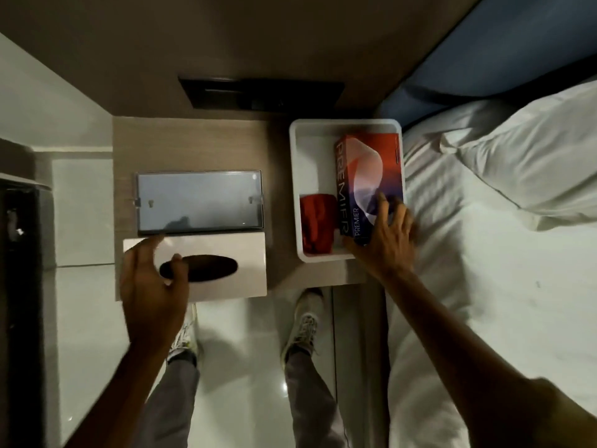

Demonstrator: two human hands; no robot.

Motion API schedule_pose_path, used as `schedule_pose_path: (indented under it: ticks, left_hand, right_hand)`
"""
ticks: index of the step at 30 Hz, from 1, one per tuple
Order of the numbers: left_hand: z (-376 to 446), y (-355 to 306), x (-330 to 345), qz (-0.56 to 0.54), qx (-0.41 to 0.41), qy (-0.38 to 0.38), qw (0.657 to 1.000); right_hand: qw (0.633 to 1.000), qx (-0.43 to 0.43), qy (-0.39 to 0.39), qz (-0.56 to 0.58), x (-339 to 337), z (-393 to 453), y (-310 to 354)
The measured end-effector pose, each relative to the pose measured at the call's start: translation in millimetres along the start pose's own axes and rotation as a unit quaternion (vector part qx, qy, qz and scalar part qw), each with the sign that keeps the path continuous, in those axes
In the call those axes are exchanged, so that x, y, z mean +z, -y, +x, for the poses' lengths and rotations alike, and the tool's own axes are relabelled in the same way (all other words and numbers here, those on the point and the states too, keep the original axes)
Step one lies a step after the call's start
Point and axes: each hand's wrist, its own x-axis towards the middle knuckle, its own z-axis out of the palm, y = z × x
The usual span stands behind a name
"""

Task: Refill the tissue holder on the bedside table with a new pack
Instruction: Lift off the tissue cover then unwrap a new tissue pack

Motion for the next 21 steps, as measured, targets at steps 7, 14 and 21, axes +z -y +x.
schedule_pose_path:
  ticks: [7, 14, 21]
  left_hand:
    - [-40.8, -97.8, 74.6, -0.007, 0.107, 0.128, 0.986]
    - [-77.1, -175.5, 132.3, -0.049, 0.186, 0.16, 0.968]
    - [-65.1, -220.3, 156.2, 0.023, 0.175, 0.057, 0.983]
  right_hand:
    - [0.999, -0.032, 0.019, -0.018, 5.8, 6.6, -9.8]
    - [0.982, -0.173, -0.03, 0.065, -53.0, -8.3, -20.7]
    - [0.95, -0.282, -0.088, 0.097, -128.4, -8.5, -16.4]
